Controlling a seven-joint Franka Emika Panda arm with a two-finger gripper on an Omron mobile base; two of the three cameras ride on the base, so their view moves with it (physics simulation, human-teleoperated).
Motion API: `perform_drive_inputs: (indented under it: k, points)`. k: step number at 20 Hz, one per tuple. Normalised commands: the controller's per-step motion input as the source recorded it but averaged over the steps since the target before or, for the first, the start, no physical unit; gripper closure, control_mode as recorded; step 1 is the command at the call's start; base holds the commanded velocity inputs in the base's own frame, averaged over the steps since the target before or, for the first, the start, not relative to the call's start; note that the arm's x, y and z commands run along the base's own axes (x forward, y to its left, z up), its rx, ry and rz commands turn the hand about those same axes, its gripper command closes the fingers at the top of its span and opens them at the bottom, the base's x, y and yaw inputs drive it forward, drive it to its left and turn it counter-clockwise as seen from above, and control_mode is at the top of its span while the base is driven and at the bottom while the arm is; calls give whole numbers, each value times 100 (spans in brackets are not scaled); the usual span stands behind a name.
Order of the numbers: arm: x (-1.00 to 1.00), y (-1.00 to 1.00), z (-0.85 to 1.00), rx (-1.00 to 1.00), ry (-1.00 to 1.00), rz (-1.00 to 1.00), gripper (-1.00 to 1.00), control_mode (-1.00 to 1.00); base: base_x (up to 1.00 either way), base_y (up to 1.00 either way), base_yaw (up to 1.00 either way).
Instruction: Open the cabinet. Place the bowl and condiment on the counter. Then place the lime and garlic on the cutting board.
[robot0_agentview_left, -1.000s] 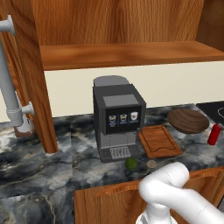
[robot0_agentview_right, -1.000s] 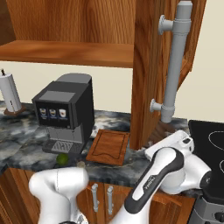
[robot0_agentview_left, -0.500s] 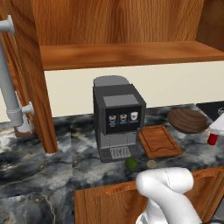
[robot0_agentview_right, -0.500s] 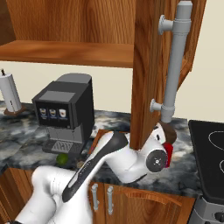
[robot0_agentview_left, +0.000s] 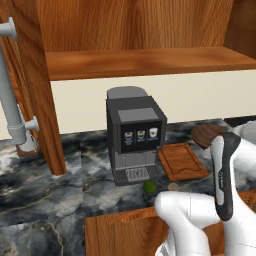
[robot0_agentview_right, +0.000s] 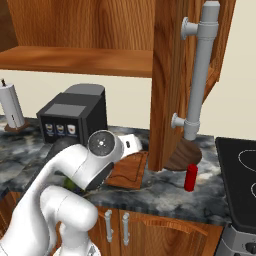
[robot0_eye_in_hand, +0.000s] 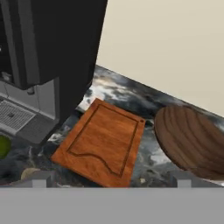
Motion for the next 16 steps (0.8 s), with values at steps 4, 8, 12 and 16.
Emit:
perform_drive_inputs:
  k: [4, 8, 12, 16]
  points:
    - [1, 100, -31, -10, 46, -14, -100, -100, 0, 0, 0]
    - [3, 100, -54, -10, 42, -16, -100, -100, 0, 0, 0]
    - [8, 93, -48, -3, 34, -18, -100, -100, 0, 0, 0]
    - [0, 61, -34, 0, 21, -21, -100, -100, 0, 0, 0]
